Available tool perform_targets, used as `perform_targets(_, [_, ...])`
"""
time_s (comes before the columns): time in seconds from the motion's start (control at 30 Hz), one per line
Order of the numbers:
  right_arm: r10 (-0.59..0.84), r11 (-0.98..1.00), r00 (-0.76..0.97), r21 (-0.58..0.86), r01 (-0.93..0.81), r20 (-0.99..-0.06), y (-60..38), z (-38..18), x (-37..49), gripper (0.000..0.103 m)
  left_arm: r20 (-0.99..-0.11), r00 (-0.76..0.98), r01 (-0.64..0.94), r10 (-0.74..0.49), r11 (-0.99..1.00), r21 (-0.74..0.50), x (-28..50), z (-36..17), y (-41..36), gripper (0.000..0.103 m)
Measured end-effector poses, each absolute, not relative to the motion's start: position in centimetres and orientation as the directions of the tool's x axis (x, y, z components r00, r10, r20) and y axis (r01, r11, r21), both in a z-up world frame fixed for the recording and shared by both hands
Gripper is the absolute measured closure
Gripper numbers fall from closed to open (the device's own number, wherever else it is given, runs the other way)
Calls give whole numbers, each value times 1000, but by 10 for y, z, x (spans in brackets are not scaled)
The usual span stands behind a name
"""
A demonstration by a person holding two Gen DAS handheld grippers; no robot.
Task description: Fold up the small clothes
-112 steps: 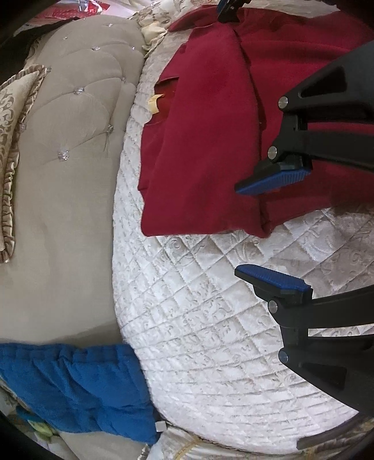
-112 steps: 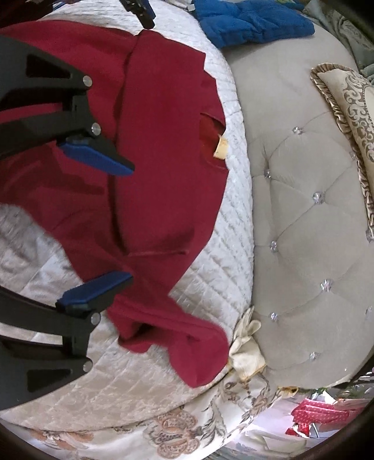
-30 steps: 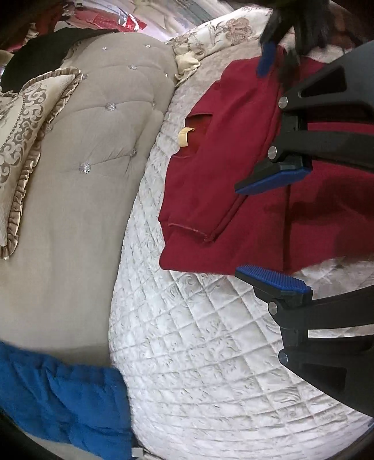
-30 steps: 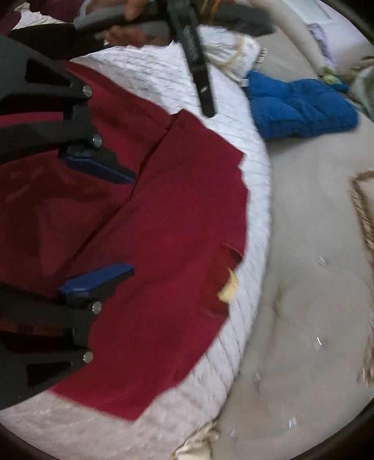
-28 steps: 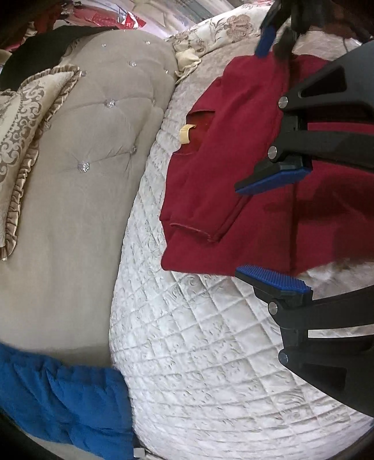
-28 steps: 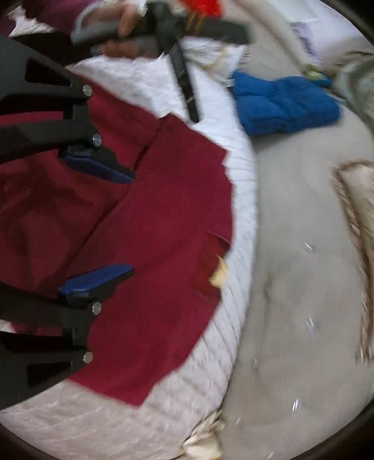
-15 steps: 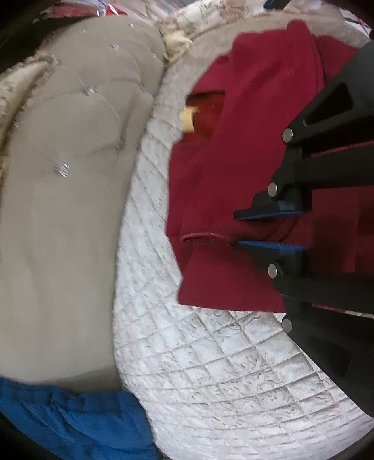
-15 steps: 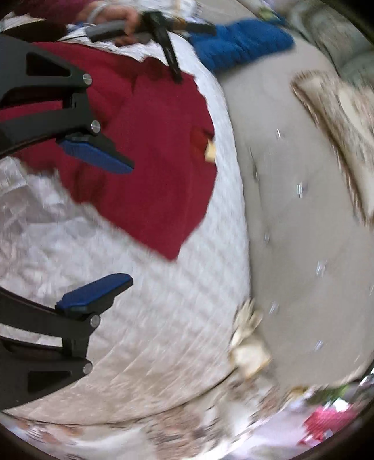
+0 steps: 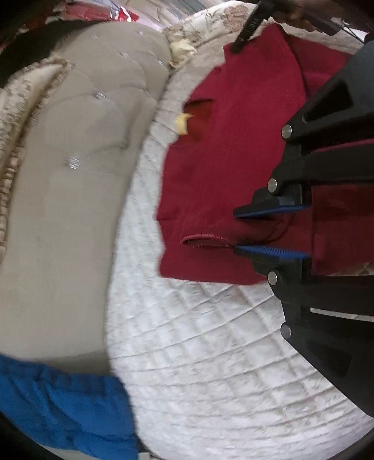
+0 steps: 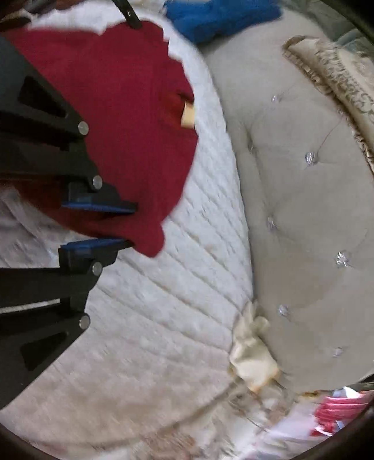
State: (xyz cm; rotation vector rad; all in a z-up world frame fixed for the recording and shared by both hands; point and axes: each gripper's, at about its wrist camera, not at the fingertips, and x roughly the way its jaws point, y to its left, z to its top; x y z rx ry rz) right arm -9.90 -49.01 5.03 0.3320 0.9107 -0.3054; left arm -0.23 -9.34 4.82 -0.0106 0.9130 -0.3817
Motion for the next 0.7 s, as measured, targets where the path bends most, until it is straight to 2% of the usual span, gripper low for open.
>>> perform_targets(0.1, [-78, 886, 587, 214, 411, -806, -496, 53, -106, 83, -767, 560, 320, -313, 936, -148, -9, 43, -93, 103])
perform_targets(0.13, [-63, 875, 591, 240, 420, -804, -498, 57, -115, 72, -765, 562, 328, -315, 934, -144, -11, 44, -91, 101])
perform_targets(0.17, [-40, 863, 595, 273, 426, -803, -499, 62, -126, 54, -766, 559, 331, -318, 932, -146, -11, 44, -90, 100])
perform_targets(0.23, [21, 842, 618, 347, 413, -786, -497, 67, -145, 32, -766, 553, 330, -330, 930, -163, -11, 45, -85, 99])
perform_targets(0.37, [176, 800, 629, 482, 356, -757, -478, 59, -169, 28, -766, 549, 305, -334, 934, -188, -12, 44, -79, 98])
perform_targets(0.43, [201, 816, 594, 469, 339, -779, -466, 48, -165, 31, -768, 553, 301, -323, 937, -177, -16, 45, -80, 97])
perform_targets(0.47, [188, 839, 570, 432, 329, -800, -459, 44, -164, 56, -770, 553, 305, -318, 937, -168, -18, 45, -79, 97])
perform_targets(0.5, [170, 869, 558, 391, 304, -812, -453, 44, -164, 76, -772, 550, 311, -319, 936, -165, -20, 46, -79, 97])
perform_targets(0.57, [79, 912, 592, 298, 282, -802, -446, 59, -171, 83, -773, 540, 333, -333, 928, -167, -26, 50, -77, 96])
perform_targets(0.7, [-54, 924, 562, 172, 342, -825, -451, 56, -169, 88, -770, 558, 332, -309, 934, -134, -41, 54, -67, 96])
